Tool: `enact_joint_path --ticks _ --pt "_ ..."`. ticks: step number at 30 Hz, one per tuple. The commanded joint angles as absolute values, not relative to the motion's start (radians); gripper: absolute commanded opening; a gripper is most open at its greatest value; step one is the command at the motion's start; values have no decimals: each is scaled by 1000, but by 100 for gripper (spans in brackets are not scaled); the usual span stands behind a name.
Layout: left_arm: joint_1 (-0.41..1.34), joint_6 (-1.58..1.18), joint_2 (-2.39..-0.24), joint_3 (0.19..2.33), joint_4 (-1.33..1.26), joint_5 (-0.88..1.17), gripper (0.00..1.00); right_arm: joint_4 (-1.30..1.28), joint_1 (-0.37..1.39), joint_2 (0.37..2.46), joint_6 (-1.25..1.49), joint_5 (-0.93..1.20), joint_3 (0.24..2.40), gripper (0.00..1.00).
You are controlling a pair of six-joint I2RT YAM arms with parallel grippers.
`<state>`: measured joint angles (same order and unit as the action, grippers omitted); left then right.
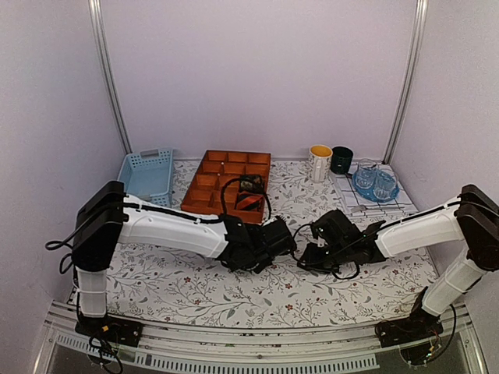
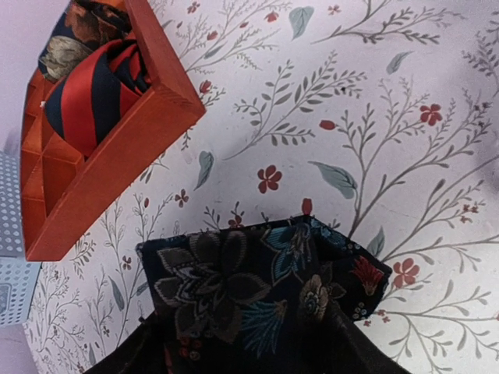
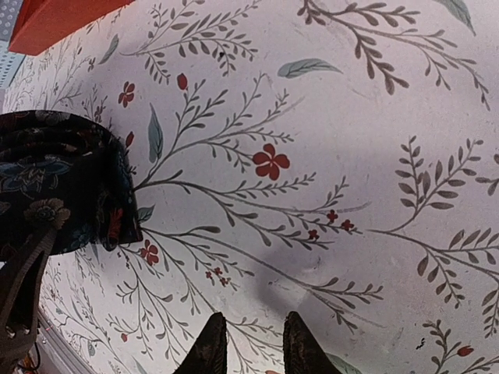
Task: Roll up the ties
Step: Roll the tie at the center of the board.
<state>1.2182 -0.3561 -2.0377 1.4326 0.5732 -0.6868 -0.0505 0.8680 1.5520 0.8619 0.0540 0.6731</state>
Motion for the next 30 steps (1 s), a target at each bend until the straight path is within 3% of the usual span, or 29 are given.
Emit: enact_joint_path --ticks 1,10,13,21,30 --pt "1243 -348 -2060 1466 568 -645 63 -23 860 1477 871 52 660 25" --pt "1265 -346 -2074 1496 563 -642 70 9 851 1474 888 71 637 26" --pt "1271 -345 -2072 1497 561 -649 65 55 851 1463 907 98 614 26" --pt "1309 -333 -2070 1495 557 -702 37 55 840 1454 917 92 601 27" --pt "1387 -314 -2109 1508 570 -793 34 24 810 1399 918 64 581 27"
